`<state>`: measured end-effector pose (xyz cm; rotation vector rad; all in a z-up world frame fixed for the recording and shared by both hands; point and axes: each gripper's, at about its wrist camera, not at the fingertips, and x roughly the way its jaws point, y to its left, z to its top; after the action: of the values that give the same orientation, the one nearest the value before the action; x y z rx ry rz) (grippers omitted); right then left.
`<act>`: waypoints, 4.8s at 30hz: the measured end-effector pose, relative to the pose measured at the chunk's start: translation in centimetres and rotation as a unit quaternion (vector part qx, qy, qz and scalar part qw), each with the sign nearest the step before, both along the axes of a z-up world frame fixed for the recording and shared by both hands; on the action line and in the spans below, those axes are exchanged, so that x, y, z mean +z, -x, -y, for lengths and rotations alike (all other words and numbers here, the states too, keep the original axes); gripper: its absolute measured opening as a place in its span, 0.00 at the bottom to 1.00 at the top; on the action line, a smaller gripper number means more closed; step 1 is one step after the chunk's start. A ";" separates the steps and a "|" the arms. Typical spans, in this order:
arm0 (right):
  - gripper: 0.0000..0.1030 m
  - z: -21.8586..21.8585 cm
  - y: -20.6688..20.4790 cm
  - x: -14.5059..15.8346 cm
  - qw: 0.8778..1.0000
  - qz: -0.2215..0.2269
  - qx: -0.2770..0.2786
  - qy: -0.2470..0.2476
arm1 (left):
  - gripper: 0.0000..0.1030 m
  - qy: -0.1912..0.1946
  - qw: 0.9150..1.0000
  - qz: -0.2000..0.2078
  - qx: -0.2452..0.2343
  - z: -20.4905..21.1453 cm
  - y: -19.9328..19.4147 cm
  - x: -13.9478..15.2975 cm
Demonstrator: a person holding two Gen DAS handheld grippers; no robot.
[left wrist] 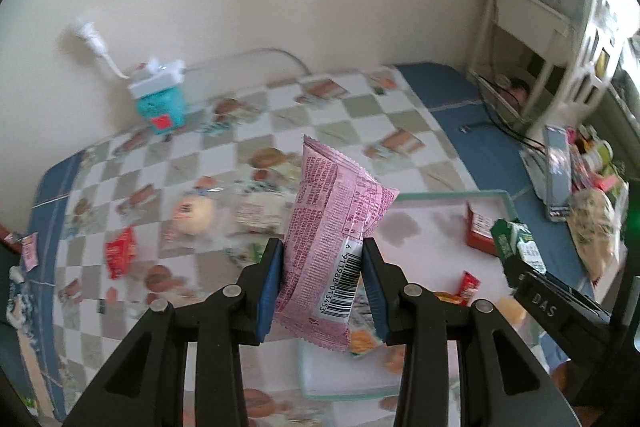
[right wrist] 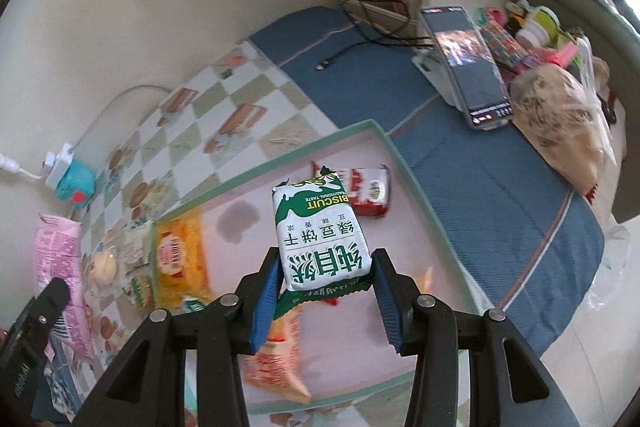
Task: Organize snacks
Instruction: 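Lift and carry the pink bag and milk biscuit packet over the tray with both tools, then open both tools to drop the pink bag and biscuit packet into the tray, then move both tools back toward the remaining snack pile, then grasp the red candy packet with the left tool while the right tool grasps the round bun bag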
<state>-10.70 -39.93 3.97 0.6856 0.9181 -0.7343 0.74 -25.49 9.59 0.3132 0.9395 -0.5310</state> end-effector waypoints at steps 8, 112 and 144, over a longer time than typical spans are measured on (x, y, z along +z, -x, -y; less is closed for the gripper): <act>0.46 1.7 0.7 -2.1 0.999 -0.017 -0.016 -0.025 | 0.40 -0.001 0.999 -0.030 -0.036 4.0 0.8 -3.0; 0.95 -19.0 -27.9 -1.9 0.943 -0.044 0.322 0.074 | 0.89 0.149 0.933 -0.079 0.318 -27.0 -19.7 -10.3; 0.58 -21.5 -31.8 -6.8 0.937 -0.077 0.338 0.036 | 0.67 0.070 0.953 -0.127 0.268 -24.9 -21.0 -14.3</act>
<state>21.08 -18.41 -2.86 0.2121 1.1766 -0.2024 21.71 -0.63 -4.70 -0.1467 1.1755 -0.1340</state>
